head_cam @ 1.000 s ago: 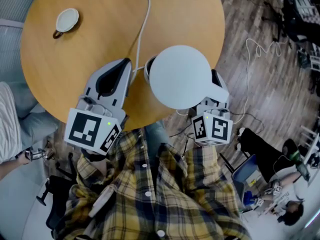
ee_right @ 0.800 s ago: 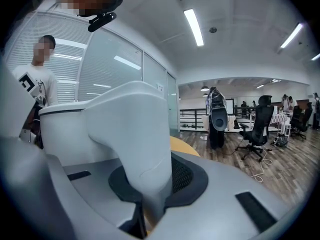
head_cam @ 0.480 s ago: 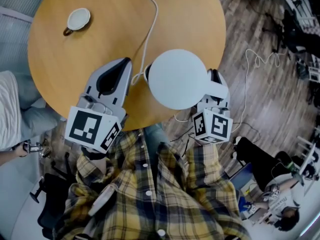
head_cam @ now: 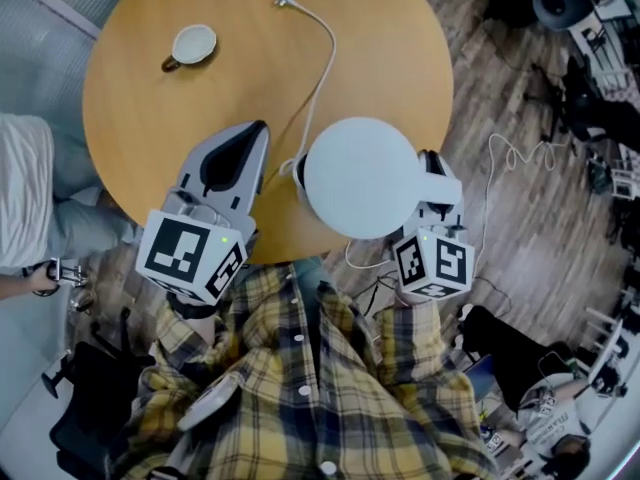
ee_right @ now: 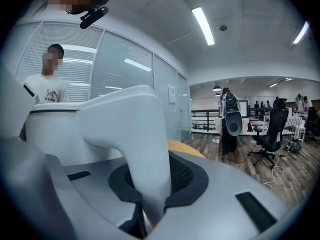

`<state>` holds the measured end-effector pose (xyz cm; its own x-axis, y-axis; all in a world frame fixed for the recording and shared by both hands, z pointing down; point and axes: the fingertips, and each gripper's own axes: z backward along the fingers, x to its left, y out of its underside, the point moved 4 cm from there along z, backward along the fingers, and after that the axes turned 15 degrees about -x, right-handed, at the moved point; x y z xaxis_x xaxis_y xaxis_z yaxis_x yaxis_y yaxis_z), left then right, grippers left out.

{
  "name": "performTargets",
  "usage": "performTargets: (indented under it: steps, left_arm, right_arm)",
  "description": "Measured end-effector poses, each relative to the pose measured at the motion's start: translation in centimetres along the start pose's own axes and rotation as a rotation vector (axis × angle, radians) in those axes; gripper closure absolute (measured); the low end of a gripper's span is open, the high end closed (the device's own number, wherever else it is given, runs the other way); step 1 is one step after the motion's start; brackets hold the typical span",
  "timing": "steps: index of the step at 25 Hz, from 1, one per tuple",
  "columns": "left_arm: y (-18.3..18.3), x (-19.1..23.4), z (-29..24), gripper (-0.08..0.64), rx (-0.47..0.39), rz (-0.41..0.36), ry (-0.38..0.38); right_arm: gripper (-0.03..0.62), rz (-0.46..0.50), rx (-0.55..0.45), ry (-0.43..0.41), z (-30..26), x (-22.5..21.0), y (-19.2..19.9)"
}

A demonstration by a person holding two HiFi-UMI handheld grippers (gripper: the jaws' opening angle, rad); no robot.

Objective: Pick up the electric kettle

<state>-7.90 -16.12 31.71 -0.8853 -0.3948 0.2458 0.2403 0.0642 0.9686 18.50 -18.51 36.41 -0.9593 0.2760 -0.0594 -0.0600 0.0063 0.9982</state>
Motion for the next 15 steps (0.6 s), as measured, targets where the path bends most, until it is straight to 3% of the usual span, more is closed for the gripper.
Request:
performTargets:
  steps: [15]
  left_arm:
    - [-3.7, 1.1, 3.6, 0.557, -0.085, -0.046, -0.065]
  right_arm:
    - [0.525, -0.007, -0.063, -0.146, -2.9, 4.7, -6.2]
